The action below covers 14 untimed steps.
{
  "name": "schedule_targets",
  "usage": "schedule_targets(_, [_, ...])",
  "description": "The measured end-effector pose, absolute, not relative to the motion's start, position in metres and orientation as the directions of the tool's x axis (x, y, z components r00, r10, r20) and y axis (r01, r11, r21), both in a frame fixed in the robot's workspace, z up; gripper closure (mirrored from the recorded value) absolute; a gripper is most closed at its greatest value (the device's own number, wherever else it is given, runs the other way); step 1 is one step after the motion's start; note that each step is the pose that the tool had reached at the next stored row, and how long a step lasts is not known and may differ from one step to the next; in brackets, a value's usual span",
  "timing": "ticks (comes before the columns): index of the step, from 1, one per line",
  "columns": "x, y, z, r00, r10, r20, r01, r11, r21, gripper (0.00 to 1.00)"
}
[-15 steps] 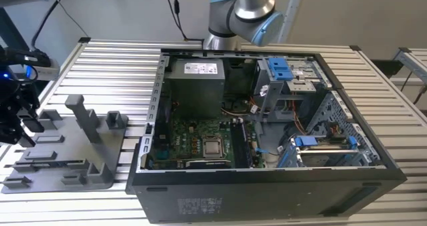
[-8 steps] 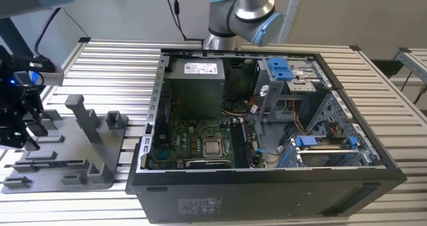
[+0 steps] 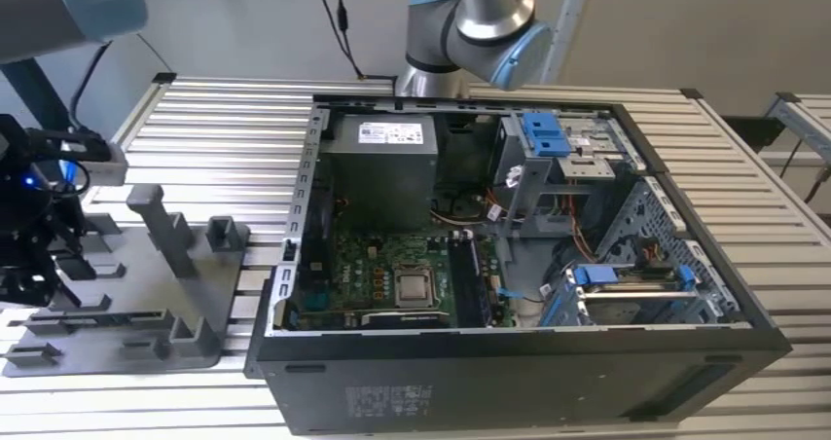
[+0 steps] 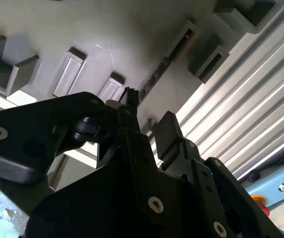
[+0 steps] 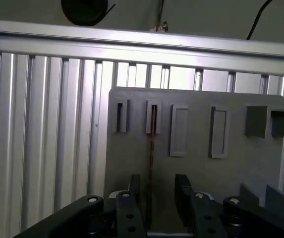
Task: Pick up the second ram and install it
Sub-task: 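Pick up the second ram and move it above second insertion slot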
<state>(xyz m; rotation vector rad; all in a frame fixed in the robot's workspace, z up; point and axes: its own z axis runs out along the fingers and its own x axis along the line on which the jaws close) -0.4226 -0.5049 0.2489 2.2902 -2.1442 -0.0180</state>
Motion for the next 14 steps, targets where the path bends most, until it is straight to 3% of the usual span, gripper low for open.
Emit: schedule_targets(14, [-0.423,-0.505,0.226,0.066,-0.998,0.007,-0.998,-0.066,0.012,0.58])
